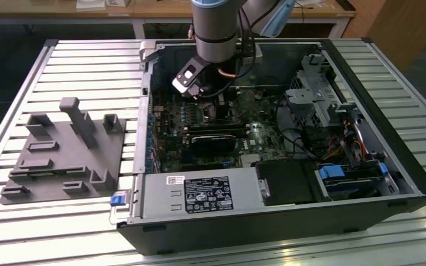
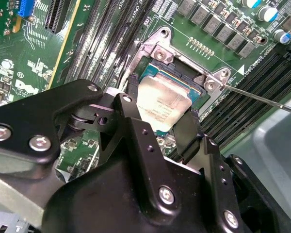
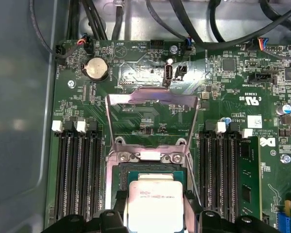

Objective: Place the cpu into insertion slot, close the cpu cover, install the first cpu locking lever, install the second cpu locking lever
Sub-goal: 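Place the cpu into insertion slot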

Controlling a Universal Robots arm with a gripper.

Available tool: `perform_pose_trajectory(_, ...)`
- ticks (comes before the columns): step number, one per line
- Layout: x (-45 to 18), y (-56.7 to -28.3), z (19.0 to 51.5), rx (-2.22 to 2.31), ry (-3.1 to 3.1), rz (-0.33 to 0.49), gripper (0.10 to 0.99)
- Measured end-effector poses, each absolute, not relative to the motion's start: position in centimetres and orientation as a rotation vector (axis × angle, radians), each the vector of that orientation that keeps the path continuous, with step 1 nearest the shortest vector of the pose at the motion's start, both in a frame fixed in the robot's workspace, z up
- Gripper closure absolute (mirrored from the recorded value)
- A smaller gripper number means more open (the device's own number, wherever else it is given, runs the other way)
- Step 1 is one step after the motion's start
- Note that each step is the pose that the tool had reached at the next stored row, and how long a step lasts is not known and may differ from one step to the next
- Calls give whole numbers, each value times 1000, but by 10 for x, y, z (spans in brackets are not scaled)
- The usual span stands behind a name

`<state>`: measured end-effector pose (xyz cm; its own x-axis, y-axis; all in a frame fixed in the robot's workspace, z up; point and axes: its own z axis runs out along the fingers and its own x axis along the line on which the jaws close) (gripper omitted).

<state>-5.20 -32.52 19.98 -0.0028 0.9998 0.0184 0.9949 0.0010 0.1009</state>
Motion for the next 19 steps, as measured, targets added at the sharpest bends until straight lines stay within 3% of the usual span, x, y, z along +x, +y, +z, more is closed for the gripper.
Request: perform_pose_trajectory(19,-50,-324,194,2176,2180,130,549)
